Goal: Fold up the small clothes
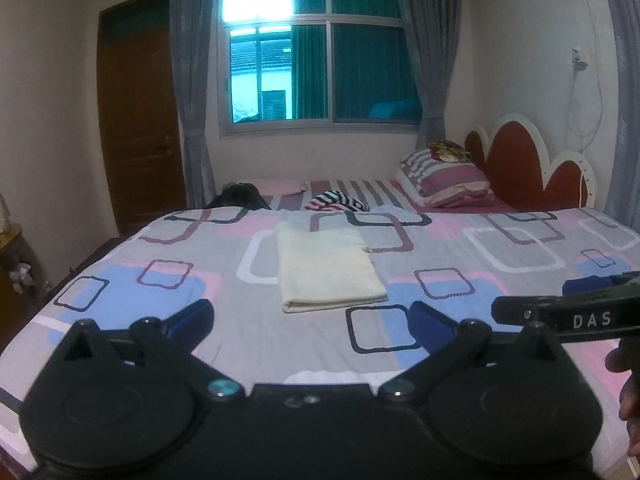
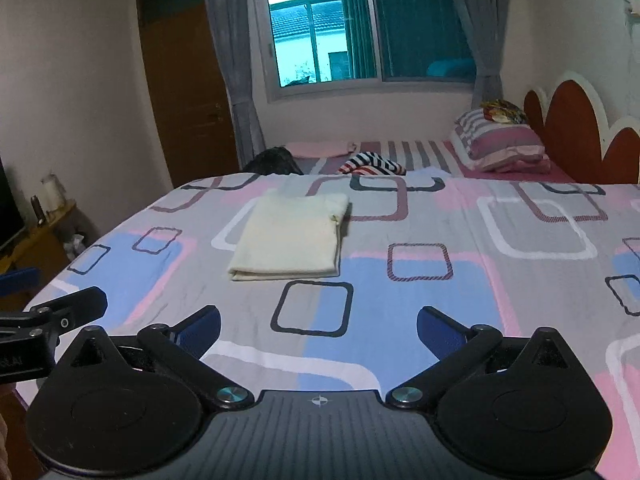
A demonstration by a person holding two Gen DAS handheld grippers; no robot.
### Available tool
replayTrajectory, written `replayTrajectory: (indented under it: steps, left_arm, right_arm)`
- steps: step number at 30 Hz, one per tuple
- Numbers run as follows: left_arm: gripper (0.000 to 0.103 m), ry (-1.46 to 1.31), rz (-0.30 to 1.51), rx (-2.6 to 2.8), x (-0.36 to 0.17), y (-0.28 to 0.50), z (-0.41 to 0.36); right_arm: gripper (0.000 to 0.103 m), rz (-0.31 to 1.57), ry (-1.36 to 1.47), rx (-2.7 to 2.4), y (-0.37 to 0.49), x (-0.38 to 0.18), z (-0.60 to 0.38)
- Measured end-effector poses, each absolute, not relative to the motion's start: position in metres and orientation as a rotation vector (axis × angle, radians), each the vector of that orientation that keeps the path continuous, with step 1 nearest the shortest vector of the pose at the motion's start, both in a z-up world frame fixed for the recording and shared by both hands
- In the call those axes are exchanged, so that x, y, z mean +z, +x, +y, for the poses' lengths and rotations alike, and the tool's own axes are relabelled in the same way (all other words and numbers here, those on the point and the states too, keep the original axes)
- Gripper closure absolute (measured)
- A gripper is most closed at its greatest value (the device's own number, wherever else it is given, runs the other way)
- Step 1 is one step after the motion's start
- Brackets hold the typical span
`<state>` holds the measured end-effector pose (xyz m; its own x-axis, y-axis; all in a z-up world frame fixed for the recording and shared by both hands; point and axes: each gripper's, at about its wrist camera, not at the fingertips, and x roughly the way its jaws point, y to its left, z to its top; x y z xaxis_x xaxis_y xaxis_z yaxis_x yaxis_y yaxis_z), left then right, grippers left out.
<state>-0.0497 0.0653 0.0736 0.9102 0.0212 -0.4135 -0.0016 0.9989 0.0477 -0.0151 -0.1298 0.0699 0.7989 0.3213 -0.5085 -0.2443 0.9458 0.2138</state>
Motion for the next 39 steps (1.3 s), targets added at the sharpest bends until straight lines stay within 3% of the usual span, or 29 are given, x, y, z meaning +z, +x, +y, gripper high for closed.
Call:
replayTrajectory:
  steps: [39]
  left_arm:
    - [0.001, 0.047, 0.461, 0.042, 0.083, -0.062, 0.064]
  right_arm:
    - [0.0, 0.559, 0.086, 0.333, -0.024, 0.087, -0.146]
